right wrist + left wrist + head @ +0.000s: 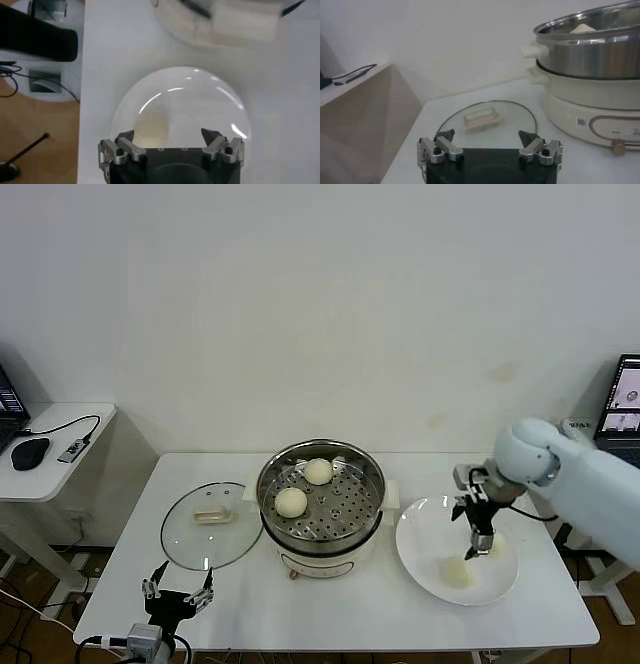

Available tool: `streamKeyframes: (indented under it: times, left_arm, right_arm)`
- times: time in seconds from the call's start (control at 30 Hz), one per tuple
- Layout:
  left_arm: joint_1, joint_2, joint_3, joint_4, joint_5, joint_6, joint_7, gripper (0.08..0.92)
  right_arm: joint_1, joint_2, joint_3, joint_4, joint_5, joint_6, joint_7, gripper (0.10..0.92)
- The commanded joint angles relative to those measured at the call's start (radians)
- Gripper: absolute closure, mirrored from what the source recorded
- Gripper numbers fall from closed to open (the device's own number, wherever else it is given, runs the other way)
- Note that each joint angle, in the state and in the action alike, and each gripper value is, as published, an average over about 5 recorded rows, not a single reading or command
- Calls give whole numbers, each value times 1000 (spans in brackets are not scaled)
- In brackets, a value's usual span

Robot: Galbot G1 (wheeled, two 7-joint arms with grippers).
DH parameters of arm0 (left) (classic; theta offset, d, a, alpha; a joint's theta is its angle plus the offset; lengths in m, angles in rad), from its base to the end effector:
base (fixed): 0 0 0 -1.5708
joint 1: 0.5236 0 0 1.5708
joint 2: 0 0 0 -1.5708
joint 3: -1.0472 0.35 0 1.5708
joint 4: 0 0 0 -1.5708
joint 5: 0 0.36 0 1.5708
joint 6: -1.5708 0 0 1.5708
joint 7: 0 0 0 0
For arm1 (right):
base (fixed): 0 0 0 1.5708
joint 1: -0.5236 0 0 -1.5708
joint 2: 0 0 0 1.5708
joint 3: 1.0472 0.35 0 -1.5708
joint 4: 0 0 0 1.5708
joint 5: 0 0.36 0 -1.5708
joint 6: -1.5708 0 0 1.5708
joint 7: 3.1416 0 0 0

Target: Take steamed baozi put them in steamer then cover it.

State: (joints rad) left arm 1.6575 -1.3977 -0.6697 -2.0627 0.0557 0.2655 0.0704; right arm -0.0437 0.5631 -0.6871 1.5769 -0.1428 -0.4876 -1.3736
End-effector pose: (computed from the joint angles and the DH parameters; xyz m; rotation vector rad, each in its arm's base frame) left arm 0.1602 0.0765 -0.3187 -0.0018 -2.7393 -0.3638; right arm 0.4650 -0.1143 -0.1459 1.2788 -1.2587 1.2049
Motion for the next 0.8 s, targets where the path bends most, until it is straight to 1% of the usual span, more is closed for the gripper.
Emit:
streamKeyframes:
  times: [0.03, 0.3, 0.8]
  left_arm:
    - [0, 1, -3, 7, 1, 0, 0, 177]
    - [-3, 2, 0, 17, 4, 1, 1, 177]
    - [-7, -1, 3, 38, 6, 1, 0, 177]
  right_arm:
    - [-134, -1, 66, -14, -69, 12, 8, 203]
    - [-185, 48, 99, -71, -85, 6, 78, 203]
    - [-208, 81, 96, -113, -124, 9, 94, 203]
